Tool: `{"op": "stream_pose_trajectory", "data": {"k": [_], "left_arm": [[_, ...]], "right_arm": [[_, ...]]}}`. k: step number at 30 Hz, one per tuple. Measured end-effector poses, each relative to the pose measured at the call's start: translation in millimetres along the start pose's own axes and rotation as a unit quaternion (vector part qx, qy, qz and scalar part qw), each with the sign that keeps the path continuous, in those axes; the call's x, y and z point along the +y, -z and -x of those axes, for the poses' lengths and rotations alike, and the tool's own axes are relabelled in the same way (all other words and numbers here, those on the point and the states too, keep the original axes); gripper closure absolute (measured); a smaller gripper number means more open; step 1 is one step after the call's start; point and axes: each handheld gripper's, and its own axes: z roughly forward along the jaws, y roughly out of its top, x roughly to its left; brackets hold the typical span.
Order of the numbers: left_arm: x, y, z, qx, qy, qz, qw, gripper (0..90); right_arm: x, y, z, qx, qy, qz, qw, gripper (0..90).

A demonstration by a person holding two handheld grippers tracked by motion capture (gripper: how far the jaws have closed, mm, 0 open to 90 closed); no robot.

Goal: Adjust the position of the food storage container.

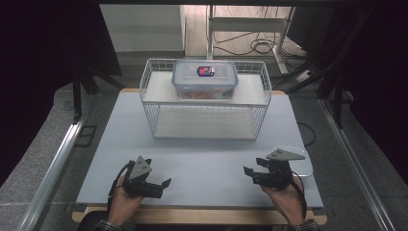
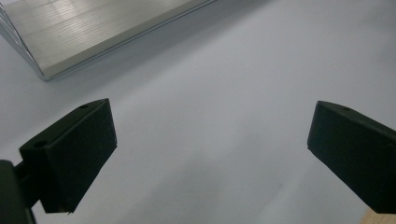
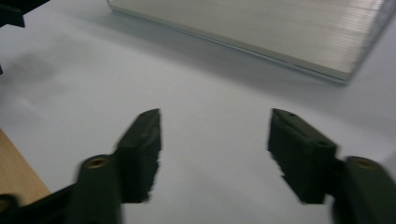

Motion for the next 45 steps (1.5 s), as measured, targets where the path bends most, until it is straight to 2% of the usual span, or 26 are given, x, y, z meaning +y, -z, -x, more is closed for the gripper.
{"op": "stream_pose_trajectory", "data": {"k": [3,5,6,7,11,16,23,31,32,33,38,41,45], "left_arm": [[0.0,-0.1,0.2,-0.001,-0.001,0.000,1.0000,1.3],[-0.1,-0.4,0.3,-0.001,-0.001,-0.001,1.0000,1.4],[-0.1,-0.5,0.2,-0.001,-0.002,-0.001,1.0000,1.3],[-0.1,-0.5,0.3,0.000,-0.003,-0.002,1.0000,1.3],[-0.1,-0.3,0.3,0.000,-0.005,-0.002,1.0000,1.4],[-0.2,-0.4,0.2,0.001,-0.006,-0.003,1.0000,1.4],[-0.3,-0.7,0.5,0.001,-0.007,-0.004,1.0000,1.4],[-0.2,-0.2,-0.4,0.002,-0.005,-0.002,1.0000,1.6],[-0.3,-0.2,-0.6,0.002,-0.004,-0.002,1.0000,1.6],[-0.4,-0.3,-0.8,0.003,-0.004,-0.002,1.0000,1.6],[-0.8,-0.9,-1.5,0.003,-0.002,-0.003,1.0000,1.6],[-0.7,-1.0,-1.3,0.002,-0.002,-0.003,1.0000,1.6],[-0.9,-1.7,-1.8,0.002,-0.003,-0.005,1.0000,1.6]], "right_arm": [[-0.1,8.5,11.9,-0.007,-0.004,-0.001,1.0000,59.1],[0.1,14.1,18.8,-0.022,0.001,0.000,0.9998,67.1],[-0.3,19.7,25.9,-0.034,0.001,-0.001,0.9994,74.6],[-0.3,19.7,25.9,-0.034,0.001,-0.001,0.9994,74.6],[-2.6,30.6,41.1,-0.058,-0.004,0.001,0.9983,88.0],[-6.2,44.7,59.4,-0.089,-0.023,0.009,0.9957,89.0],[-14.2,59.9,81.9,-0.131,-0.055,0.020,0.9896,89.0],[-25.4,76.6,103.9,-0.190,-0.076,0.020,0.9786,89.0],[-29.0,79.4,109.3,-0.202,-0.081,0.018,0.9759,89.0],[-29.0,79.4,109.3,-0.202,-0.081,0.018,0.9759,89.0],[-37.6,79.8,125.7,-0.224,-0.088,0.008,0.9705,89.0],[-39.3,77.8,131.0,-0.228,-0.090,0.004,0.9695,89.0],[-41.0,70.5,139.5,-0.217,-0.094,-0.004,0.9717,89.0]]}}
